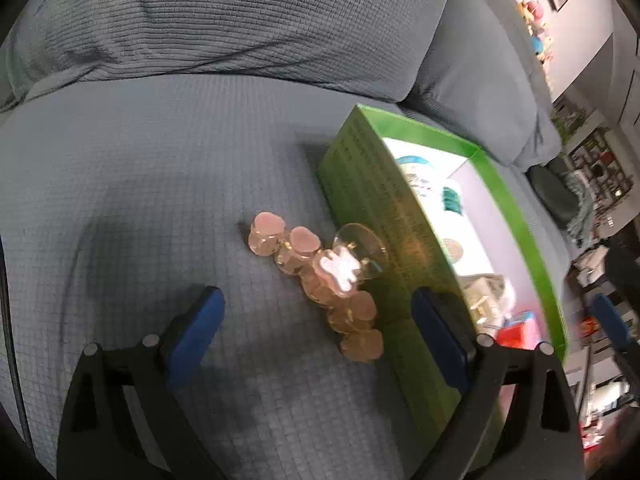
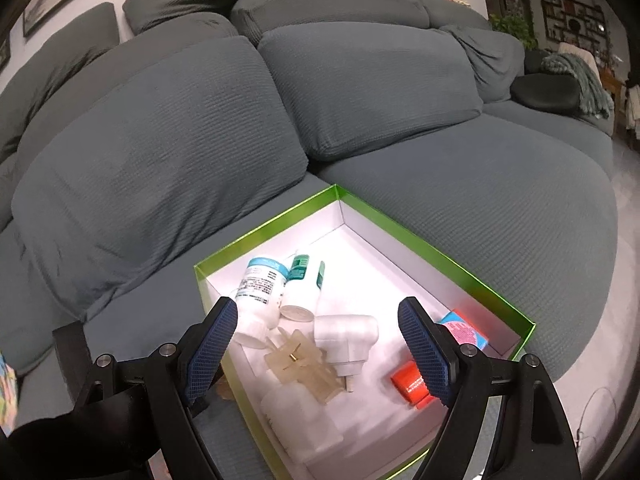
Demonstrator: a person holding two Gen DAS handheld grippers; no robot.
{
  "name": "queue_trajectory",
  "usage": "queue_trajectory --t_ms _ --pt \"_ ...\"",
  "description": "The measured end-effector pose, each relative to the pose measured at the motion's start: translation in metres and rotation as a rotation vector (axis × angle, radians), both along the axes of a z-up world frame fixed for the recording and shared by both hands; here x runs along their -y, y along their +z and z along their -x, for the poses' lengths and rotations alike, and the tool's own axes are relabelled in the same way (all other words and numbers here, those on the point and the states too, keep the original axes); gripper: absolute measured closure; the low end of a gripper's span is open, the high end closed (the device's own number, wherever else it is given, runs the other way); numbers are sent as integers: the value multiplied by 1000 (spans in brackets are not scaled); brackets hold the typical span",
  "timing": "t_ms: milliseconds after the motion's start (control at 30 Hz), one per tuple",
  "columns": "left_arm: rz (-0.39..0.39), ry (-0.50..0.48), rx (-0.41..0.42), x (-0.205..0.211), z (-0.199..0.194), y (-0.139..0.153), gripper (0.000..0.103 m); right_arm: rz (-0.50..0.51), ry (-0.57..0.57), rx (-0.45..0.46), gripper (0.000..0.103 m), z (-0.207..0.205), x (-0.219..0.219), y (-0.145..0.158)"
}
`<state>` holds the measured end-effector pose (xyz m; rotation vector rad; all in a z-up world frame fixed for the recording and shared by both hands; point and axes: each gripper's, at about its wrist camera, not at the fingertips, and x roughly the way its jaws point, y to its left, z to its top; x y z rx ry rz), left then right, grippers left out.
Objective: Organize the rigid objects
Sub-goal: 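Move the right tool to the pink heart coin string and clear clip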
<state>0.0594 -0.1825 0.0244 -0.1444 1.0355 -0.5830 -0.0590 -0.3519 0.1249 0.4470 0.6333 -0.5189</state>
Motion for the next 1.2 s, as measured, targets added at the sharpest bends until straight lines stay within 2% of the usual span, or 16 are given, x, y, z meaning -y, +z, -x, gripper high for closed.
queue_trajectory --t_ms 167,400,500,533,733,767,933,1067,1200 --pt "-55 12 29 6 -4 -5 11 -26 10 -2 19 0 4 -2" --pt "-24 49 44 -2 -4 -6 12 -39 8 -7 19 0 6 -4" --pt "-9 81 43 -5 -5 -7 17 -42 12 -5 19 -1 7 -4" --pt "-14 87 45 -5 -6 -8 23 -44 15 -3 19 -1 7 -4" --pt "-144 44 97 3 5 -5 25 -47 20 -2 19 0 8 -5" --pt "-140 43 96 1 5 -4 25 -48 20 -1 19 0 8 -5" --pt "-92 60 22 -27 0 -3 24 -43 17 -2 19 -2 7 -4" --pt "-126 88 18 -51 2 2 23 -38 35 -1 19 -4 2 -4" --pt "-160 118 12 -72 4 6 23 -61 110 18 19 -13 -9 -4"
